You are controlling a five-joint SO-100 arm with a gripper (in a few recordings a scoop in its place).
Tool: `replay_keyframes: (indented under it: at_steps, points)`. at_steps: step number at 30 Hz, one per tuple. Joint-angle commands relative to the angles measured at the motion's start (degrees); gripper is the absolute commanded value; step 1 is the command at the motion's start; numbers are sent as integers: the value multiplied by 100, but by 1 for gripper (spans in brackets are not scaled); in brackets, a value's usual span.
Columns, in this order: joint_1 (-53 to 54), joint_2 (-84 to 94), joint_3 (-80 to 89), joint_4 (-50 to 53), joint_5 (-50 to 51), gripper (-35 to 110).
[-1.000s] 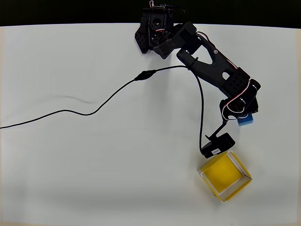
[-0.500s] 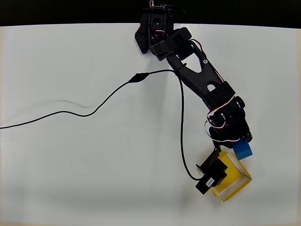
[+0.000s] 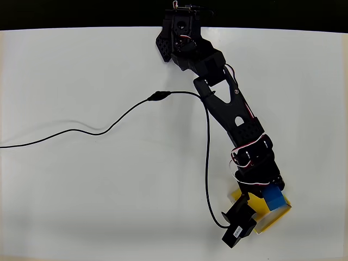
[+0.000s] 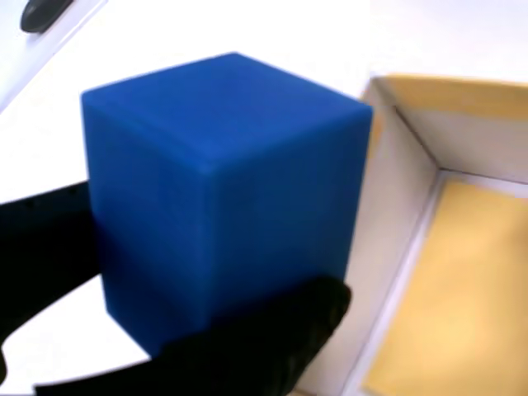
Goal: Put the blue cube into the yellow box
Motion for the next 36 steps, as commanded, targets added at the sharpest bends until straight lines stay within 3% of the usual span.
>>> replay_keyframes:
  at_steps: [1, 21, 36]
  points:
    - [0, 167, -914, -237, -132, 15]
    - [325, -765, -1169, -888, -229, 17]
    - [316, -817, -1134, -1248, 97, 30]
